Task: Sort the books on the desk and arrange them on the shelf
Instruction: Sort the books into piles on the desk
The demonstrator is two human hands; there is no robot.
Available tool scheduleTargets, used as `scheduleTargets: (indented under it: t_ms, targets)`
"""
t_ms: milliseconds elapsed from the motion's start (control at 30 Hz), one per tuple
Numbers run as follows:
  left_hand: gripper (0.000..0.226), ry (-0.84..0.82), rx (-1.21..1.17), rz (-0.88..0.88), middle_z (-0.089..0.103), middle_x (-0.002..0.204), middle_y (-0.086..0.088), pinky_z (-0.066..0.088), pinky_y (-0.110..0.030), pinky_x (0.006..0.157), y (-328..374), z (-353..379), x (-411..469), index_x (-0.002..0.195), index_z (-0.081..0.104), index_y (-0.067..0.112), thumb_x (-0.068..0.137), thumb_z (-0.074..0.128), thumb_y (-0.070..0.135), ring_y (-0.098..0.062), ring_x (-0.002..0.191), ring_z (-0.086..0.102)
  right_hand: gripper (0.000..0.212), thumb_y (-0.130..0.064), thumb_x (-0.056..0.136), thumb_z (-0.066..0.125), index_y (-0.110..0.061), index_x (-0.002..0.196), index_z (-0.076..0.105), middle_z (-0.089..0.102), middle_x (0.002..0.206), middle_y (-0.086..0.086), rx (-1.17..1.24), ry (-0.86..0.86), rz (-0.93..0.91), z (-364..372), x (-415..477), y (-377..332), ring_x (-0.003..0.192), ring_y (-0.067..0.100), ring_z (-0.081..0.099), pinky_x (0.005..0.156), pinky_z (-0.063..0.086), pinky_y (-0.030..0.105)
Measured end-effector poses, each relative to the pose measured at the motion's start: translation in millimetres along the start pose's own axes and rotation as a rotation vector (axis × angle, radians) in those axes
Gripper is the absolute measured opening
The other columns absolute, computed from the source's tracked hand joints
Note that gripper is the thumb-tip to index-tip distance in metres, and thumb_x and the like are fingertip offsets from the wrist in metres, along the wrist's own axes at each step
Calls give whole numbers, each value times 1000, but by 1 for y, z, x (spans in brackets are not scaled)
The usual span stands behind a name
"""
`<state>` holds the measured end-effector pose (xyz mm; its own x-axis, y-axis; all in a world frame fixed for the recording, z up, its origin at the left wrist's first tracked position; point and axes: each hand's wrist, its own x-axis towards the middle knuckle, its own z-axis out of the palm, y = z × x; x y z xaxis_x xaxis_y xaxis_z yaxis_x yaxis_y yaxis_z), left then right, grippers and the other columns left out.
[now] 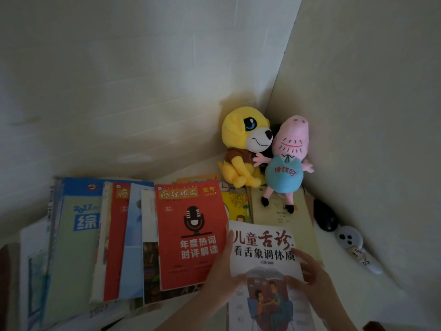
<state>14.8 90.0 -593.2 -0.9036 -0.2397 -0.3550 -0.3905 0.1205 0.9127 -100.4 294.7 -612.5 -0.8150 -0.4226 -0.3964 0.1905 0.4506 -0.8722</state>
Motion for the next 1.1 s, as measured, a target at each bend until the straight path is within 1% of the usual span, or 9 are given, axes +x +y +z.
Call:
scheduleTargets:
  t_ms: [100, 167, 367, 433, 500, 567, 733, 833, 1100]
  targets:
    - [103, -37, 40, 3, -7, 147, 20, 8, -30, 117, -12, 9, -16, 148, -12, 32, 83, 67, 42, 0, 141, -2, 110, -66, 12, 89, -25, 110, 60, 67, 99, 4, 65, 16, 28, 2, -15, 17, 71, 3, 70, 53, 54, 18]
    - [98, -48, 71, 11, -8, 148, 18, 10, -29, 117, -24, 15, -24, 146, -14, 32, 89, 65, 33, -3, 143, -1, 124, -67, -1, 86, -21, 111, 60, 67, 97, 7, 100, 2, 52, -1, -23, 32, 70, 6, 71, 50, 54, 19]
    - [97, -39, 74, -30, 10, 152, 12, 18, -14, 107, -42, 35, -38, 139, -19, 44, 90, 63, 33, 2, 137, 17, 101, -62, 21, 91, -33, 112, 61, 68, 106, 1, 12, -42, 45, -5, -45, 41, 77, 6, 70, 57, 56, 22]
    - [93, -18, 93, -26, 8, 147, 19, 15, -9, 102, -41, 37, -42, 138, -17, 44, 90, 62, 36, 6, 133, 13, 71, -25, 52, 95, -43, 111, 60, 66, 109, 0, -45, 2, -3, -4, -49, 42, 78, 2, 69, 57, 55, 20]
    - [92, -19, 87, 15, -1, 146, 25, 10, 0, 99, -40, 38, -43, 137, -15, 44, 89, 63, 36, 6, 135, 9, 70, 2, 70, 82, -49, 112, 61, 64, 111, -3, -67, 17, -19, -4, -50, 47, 77, 11, 71, 58, 55, 20]
    - [93, -24, 55, 26, -6, 145, 26, 9, 8, 93, -40, 38, -42, 135, -12, 45, 89, 66, 29, 7, 135, 5, 67, 2, 70, 81, -44, 113, 57, 63, 115, -4, -73, 32, -21, -4, -52, 51, 84, 15, 69, 62, 57, 23]
    - [97, -37, 80, 31, -3, 148, 23, 12, -15, 109, -38, 37, -43, 135, -12, 49, 85, 69, 32, 4, 138, 6, 63, -1, 72, 80, -34, 120, 53, 61, 119, -4, -55, 46, -34, -1, -55, 57, 94, 16, 67, 67, 57, 21]
    - [101, -35, 56, 23, 2, 149, 19, 15, -2, 101, -38, 37, -45, 139, -10, 42, 83, 72, 23, 2, 138, 10, 62, 2, 76, 77, -36, 118, 53, 61, 118, -5, -47, 49, -39, 1, -55, 59, 95, 16, 66, 68, 58, 23]
    - [104, -24, 85, 21, 10, 147, 20, 15, -14, 106, -45, 46, -51, 139, -11, 45, 81, 74, 30, 3, 136, 11, 62, 2, 78, 75, -41, 117, 53, 61, 113, -10, -30, 66, -31, 1, -70, 65, 91, 16, 68, 67, 59, 26]
